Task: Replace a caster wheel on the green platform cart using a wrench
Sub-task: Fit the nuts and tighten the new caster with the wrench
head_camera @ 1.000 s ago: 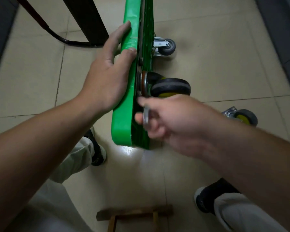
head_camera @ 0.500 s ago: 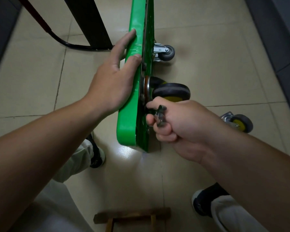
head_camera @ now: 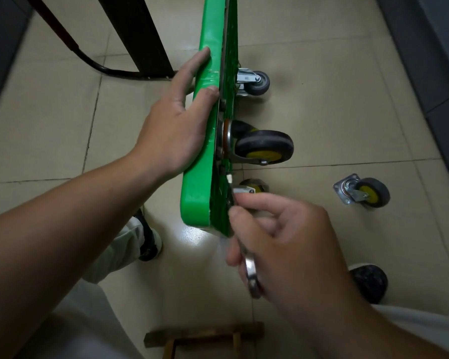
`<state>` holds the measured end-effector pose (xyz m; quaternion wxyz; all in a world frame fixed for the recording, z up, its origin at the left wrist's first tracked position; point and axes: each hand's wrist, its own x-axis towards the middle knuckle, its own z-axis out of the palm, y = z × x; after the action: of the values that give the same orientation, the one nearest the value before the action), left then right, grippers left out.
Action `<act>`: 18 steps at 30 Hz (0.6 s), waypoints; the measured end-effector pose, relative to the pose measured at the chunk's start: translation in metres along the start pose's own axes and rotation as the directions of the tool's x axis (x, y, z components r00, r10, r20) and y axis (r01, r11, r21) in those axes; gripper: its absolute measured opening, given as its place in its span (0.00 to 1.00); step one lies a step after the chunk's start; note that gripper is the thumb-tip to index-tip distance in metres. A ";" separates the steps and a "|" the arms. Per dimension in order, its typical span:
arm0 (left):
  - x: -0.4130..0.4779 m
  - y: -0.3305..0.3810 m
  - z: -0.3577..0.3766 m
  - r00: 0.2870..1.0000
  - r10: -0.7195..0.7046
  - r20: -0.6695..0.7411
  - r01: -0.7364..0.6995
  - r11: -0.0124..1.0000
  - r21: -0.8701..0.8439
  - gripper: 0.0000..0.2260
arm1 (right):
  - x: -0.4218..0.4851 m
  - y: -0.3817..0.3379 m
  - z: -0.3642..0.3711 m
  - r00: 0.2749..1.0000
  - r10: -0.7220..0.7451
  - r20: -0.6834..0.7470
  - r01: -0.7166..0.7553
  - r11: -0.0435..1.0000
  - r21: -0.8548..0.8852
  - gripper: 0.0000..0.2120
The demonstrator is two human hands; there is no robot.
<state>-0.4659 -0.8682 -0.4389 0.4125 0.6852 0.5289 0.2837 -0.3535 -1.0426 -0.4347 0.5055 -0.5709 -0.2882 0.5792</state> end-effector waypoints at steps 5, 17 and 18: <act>0.000 0.001 0.000 1.000 -0.004 -0.001 0.004 1.000 -0.009 0.26 | 0.014 0.070 -0.035 0.893 -0.442 0.081 0.424 0.769 -0.478 0.24; 0.002 -0.004 0.002 0.999 0.040 0.010 -0.040 0.998 -0.048 0.23 | 0.074 0.115 -0.046 0.735 -0.557 0.386 0.659 0.455 -0.598 0.24; 0.001 -0.003 0.002 0.999 0.041 0.004 -0.040 0.998 -0.047 0.23 | 0.075 0.118 -0.046 0.733 -0.558 0.389 0.665 0.468 -0.582 0.25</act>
<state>-0.4652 -0.8672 -0.4429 0.4241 0.6867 0.5070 0.3027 -0.3276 -1.0234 -0.5784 0.4062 -0.5299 -0.7021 0.2477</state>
